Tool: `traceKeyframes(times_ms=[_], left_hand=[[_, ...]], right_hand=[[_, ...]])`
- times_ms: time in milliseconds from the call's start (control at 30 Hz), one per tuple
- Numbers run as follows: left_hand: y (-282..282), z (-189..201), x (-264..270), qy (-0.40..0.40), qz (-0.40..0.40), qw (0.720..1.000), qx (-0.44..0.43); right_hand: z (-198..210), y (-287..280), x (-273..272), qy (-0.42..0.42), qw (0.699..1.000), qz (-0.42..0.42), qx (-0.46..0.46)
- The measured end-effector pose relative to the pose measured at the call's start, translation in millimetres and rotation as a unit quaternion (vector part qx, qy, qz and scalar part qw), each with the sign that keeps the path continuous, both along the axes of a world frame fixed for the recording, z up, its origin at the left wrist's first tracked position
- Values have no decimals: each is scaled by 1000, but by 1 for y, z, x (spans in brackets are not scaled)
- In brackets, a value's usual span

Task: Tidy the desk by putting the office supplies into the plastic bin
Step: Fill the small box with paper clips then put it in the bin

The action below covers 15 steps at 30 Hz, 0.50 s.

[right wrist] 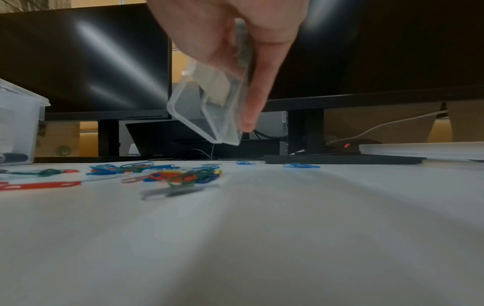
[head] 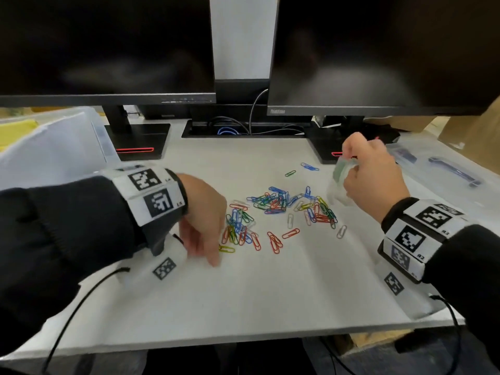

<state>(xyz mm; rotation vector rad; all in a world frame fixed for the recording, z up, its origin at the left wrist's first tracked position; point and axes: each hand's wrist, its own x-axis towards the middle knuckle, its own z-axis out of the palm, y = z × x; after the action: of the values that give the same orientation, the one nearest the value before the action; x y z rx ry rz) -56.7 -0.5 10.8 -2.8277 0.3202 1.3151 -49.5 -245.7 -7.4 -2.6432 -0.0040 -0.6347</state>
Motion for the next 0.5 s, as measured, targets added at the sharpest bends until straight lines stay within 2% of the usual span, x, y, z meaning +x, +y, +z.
traceKeyframes(times_ms=[67, 167, 233, 333, 367, 400, 500], left_hand=[[-8, -13, 2, -13, 19, 994, -106], [-24, -22, 15, -109, 17, 967, -230], [-33, -22, 25, -172, 4, 948, -269], [-37, -20, 42, -330, -1, 909, -256], [-38, -22, 47, -341, -2, 909, -240], [-39, -24, 50, -318, -5, 923, -218], [-51, -30, 55, -202, -49, 966, -153]], right_hand=[[1, -4, 0, -13, 1000, -20, -6], [2, -11, 1, -6, 998, -43, -34], [1, -17, 2, 27, 996, -64, -54], [0, -22, 6, 47, 992, -104, -53], [0, -23, 7, 42, 991, -113, -48], [-1, -25, 10, 36, 991, -121, -44], [-3, -30, 18, 28, 989, -142, -35]])
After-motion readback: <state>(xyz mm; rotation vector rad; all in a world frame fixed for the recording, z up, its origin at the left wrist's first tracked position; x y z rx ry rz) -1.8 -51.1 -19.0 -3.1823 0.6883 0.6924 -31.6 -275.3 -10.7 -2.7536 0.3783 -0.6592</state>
